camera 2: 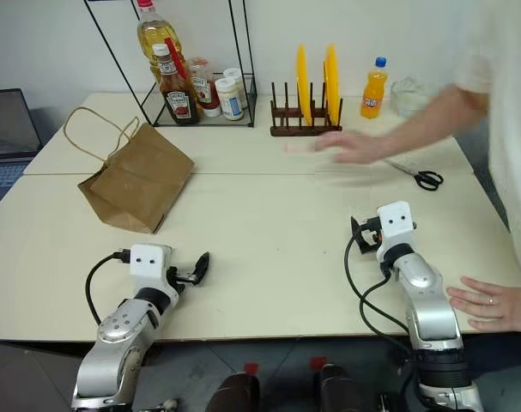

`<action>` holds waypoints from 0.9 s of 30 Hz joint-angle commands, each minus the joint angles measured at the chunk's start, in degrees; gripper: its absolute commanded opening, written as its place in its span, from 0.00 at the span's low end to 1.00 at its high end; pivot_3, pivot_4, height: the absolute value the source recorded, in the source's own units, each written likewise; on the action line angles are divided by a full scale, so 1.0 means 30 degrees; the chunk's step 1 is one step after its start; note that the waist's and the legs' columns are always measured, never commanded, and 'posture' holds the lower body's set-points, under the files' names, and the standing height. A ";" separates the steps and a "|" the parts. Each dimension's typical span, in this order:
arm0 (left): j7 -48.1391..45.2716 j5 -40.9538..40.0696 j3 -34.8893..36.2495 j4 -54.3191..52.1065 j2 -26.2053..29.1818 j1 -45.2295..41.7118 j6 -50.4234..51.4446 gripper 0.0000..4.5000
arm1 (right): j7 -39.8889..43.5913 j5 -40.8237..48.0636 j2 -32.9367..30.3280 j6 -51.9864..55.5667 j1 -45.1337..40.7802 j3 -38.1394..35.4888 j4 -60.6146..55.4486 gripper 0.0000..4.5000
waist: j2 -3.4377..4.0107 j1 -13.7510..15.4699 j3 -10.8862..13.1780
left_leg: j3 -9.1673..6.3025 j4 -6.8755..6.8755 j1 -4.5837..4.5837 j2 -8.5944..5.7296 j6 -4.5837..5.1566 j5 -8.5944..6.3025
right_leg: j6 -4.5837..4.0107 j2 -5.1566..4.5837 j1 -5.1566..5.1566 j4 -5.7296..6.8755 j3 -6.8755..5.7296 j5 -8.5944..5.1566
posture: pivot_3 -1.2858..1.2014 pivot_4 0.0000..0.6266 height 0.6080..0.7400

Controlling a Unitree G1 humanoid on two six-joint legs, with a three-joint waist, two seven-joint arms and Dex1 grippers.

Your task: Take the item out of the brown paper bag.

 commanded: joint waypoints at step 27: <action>0.0220 -0.4138 0.5796 -0.6840 0.1964 0.0203 0.2776 1.00 | 0.1572 0.0914 0.1268 -0.0345 -0.2668 0.1246 0.0980 0.99 | -0.0002 -0.0011 0.0002 | -0.0009 -0.0002 0.0004 0.0042 -0.0002 0.0000 | -0.0003 0.0000 -0.0005 -0.0001 -0.0009 0.0000 | 0.52 0.24 1.00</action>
